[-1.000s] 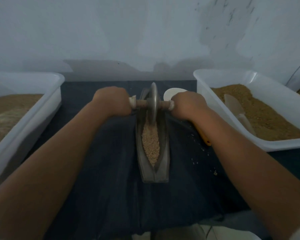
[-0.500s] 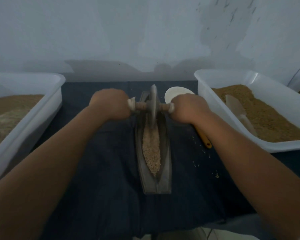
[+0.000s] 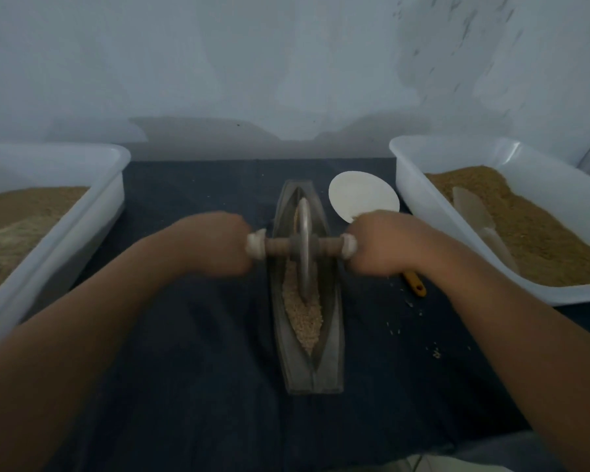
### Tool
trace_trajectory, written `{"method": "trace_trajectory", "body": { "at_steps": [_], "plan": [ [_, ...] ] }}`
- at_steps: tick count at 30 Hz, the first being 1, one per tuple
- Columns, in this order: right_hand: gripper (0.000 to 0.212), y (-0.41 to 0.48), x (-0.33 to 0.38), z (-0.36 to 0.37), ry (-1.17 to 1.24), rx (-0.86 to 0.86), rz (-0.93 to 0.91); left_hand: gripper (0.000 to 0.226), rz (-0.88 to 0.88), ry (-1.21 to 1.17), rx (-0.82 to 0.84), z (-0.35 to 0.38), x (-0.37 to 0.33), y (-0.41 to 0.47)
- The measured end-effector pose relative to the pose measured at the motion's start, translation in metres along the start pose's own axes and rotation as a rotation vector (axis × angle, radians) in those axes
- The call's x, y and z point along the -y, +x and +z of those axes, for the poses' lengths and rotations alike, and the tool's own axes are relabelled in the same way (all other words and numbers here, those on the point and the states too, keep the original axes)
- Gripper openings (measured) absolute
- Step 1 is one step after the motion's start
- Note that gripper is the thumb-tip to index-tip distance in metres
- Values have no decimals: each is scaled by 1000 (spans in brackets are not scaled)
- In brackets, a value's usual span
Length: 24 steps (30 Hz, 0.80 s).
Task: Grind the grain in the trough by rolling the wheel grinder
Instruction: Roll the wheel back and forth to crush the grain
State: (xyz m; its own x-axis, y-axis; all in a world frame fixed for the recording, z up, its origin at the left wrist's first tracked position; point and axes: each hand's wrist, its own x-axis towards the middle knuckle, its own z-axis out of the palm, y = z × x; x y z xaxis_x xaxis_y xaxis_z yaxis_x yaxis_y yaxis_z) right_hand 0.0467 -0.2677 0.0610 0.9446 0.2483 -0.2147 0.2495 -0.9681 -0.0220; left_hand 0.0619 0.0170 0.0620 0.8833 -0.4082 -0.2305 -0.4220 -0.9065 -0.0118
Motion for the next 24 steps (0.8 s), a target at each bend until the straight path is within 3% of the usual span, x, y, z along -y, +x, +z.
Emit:
{"method": "trace_trajectory", "body": {
  "at_steps": [3, 5, 9, 12, 14, 17, 20, 22, 24],
  "plan": [
    [24, 40, -1, -10, -77, -329, 89, 31, -122, 8, -236, -11, 8, 41],
    [27, 55, 1, -13, -133, -443, 117, 35, -180, -27, -328, -13, 11, 55],
    [21, 54, 1, -17, -156, -338, 79, 29, -163, -104, -247, 1, 12, 50],
    [17, 30, 1, -10, -78, 12, 9, 20, -58, -84, -92, 19, 11, 20],
    [17, 15, -2, -3, -52, 120, -29, 23, -3, -74, -48, 27, 12, 6],
    [23, 21, -3, -2, -67, -138, -13, 24, -23, -65, -99, 22, 14, 17],
    [29, 46, 1, -9, -141, -401, 69, 41, -129, -41, -270, -3, 13, 49],
    [27, 60, 0, -18, -148, -381, 118, 49, -152, -30, -279, -22, 14, 65],
    [24, 64, -2, -23, -99, -260, 141, 47, -120, -18, -170, -32, 13, 71]
  ]
}}
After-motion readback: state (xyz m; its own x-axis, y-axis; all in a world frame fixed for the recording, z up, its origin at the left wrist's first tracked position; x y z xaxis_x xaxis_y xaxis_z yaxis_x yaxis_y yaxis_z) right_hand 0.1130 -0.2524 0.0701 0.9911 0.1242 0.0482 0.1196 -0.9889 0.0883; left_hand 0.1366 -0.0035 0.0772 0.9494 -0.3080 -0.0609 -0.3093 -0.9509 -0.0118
